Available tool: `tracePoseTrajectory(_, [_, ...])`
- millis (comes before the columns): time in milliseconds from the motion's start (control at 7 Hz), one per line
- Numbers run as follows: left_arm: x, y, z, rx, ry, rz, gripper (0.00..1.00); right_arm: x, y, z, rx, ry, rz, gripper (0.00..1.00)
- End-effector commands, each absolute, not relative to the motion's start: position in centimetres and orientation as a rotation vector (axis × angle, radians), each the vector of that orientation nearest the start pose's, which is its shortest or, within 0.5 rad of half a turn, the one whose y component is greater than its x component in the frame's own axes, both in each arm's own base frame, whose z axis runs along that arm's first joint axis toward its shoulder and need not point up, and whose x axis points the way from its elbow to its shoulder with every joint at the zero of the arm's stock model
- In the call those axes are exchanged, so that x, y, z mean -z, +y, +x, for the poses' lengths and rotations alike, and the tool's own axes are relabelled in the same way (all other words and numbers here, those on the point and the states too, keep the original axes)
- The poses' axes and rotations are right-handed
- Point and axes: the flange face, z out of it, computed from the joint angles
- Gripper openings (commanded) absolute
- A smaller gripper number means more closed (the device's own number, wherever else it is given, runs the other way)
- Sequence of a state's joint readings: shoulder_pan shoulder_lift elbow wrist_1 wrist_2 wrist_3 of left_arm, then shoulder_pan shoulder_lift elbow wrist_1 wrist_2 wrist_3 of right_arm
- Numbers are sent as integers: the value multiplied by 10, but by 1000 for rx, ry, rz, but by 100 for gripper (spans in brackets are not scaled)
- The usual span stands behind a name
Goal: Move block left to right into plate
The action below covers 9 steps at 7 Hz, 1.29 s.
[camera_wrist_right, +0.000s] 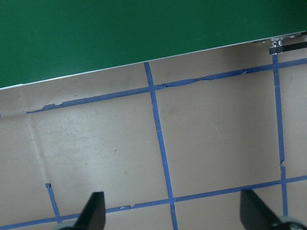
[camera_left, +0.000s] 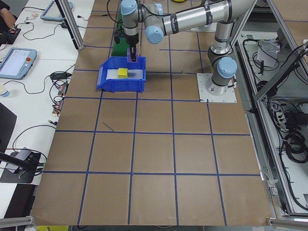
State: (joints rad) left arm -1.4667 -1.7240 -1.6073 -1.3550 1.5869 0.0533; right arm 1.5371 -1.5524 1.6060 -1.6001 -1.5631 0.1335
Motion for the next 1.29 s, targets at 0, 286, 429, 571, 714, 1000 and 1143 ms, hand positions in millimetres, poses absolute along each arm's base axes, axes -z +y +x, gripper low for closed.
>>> tracePoseTrajectory(0, [-409, -576, -110, 137, 3160, 11, 45, -464, -501, 117, -41, 3124, 262, 100])
tracePoseTrajectory(286, [-351, -619, -153, 286, 3247, 50, 45, -465, -501, 118, -37, 3124, 267, 100])
tracePoseTrajectory(429, [-323, -631, -177, 338, 3290, 33, 45, -464, -500, 118, -49, 3124, 267, 100])
tracePoseTrajectory(571, [-306, -636, -188, 340, 3292, 48, 45, -464, -501, 117, -42, 3123, 269, 100])
tracePoseTrajectory(714, [-295, -638, -190, 332, 3298, 49, 45, -463, -500, 117, -56, 3125, 269, 100])
tracePoseTrajectory(1000, [-270, -643, -197, 306, 3346, 60, 77, -462, -499, 118, -53, 3124, 267, 100])
tracePoseTrajectory(1143, [-265, -642, -197, 291, 3350, 33, 100, -462, -499, 118, -53, 3124, 267, 100])
